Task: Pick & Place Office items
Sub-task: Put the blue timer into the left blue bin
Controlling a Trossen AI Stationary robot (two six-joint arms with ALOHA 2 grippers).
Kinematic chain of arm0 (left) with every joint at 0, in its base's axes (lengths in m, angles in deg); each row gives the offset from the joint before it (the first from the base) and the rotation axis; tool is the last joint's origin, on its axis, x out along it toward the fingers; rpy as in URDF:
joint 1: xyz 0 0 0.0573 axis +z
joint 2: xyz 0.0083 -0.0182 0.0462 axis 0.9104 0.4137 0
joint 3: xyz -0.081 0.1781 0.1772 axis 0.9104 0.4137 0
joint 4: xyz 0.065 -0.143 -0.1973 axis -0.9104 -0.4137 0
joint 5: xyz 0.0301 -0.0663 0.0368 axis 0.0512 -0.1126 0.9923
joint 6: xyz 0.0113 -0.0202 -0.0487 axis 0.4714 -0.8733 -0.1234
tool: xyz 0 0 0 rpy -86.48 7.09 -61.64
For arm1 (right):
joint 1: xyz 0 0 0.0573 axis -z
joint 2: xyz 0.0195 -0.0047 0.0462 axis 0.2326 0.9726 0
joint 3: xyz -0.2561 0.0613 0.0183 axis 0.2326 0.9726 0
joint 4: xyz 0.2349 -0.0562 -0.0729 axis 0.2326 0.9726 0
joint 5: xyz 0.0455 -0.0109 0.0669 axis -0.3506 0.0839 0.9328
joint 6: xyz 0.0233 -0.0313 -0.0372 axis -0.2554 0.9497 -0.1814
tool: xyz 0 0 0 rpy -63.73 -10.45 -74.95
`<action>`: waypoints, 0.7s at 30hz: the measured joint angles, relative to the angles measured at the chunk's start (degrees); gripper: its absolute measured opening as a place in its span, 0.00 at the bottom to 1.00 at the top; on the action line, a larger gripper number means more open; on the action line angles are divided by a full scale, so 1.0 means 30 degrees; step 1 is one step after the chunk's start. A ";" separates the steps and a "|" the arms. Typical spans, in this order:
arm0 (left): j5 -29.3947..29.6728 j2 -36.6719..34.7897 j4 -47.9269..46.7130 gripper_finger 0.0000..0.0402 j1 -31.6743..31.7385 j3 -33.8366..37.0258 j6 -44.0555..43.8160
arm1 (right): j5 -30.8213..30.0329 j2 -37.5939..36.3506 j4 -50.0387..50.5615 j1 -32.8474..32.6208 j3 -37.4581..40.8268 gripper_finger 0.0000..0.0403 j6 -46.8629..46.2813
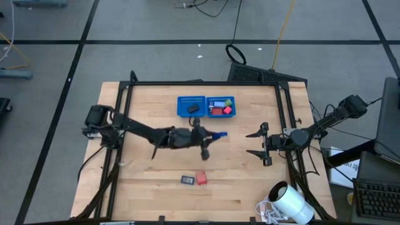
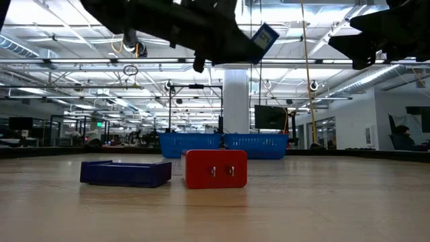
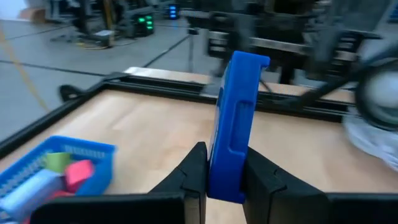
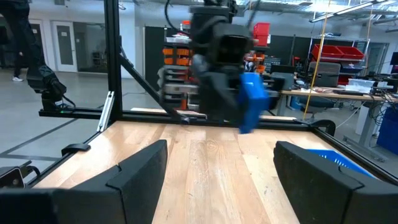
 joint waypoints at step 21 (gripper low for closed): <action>-0.0503 -0.2666 -0.4868 0.17 0.6422 0.0016 -0.0007 | -0.0007 0.0000 0.0120 -0.0004 -0.0003 0.70 -0.0003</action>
